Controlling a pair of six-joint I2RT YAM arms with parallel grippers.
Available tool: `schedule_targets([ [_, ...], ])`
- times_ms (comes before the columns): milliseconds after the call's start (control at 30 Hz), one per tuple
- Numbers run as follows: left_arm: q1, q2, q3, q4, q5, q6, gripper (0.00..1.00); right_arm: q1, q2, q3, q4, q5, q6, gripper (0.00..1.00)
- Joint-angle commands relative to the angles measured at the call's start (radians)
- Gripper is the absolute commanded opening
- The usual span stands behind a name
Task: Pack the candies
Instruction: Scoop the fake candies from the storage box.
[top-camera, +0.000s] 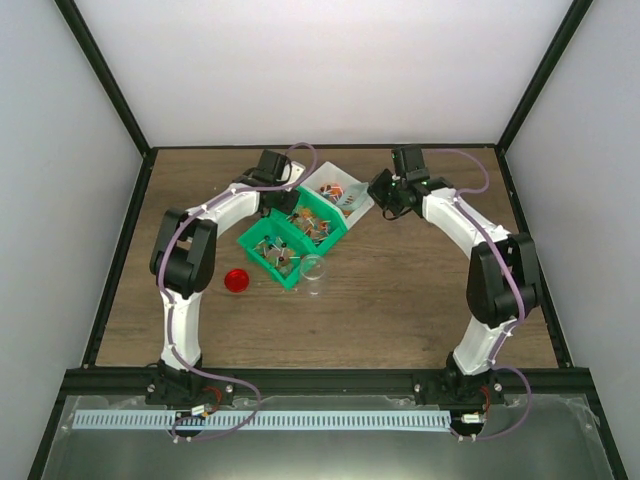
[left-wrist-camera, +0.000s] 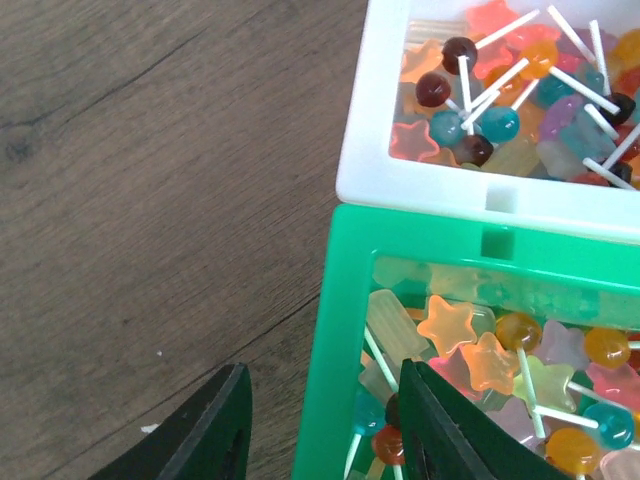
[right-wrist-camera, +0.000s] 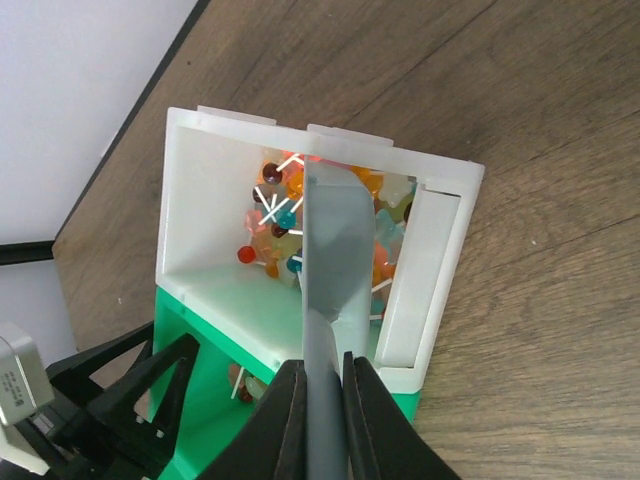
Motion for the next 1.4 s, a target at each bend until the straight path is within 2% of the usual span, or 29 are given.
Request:
schedule_targets([
  [0, -0.002, -0.005, 0.031, -0.014, -0.013, 0.004, 0.38, 0.006, 0.013, 0.048, -0.022, 0.031, -0.009, 0.01],
  [67, -0.002, 0.006, 0.037, -0.012, -0.004, 0.004, 0.31, 0.007, 0.015, 0.053, -0.020, 0.037, -0.008, 0.01],
  [267, -0.002, 0.019, 0.035, -0.011, 0.003, 0.003, 0.25, 0.009, 0.027, 0.063, -0.019, 0.045, -0.011, 0.01],
  [500, -0.003, 0.000, -0.023, 0.014, 0.037, -0.020, 0.23, 0.015, 0.047, 0.081, -0.039, 0.071, -0.023, 0.01],
  [700, -0.015, 0.003, -0.028, 0.012, 0.043, -0.012, 0.04, 0.016, 0.077, 0.139, -0.098, 0.056, -0.026, 0.01],
  [1033, -0.016, 0.047, 0.025, -0.025, 0.045, 0.010, 0.05, 0.017, 0.147, 0.208, -0.142, 0.049, -0.044, 0.01],
  [1367, -0.020, 0.057, 0.029, -0.028, 0.084, 0.011, 0.04, 0.018, 0.270, 0.451, -0.338, 0.056, -0.083, 0.01],
])
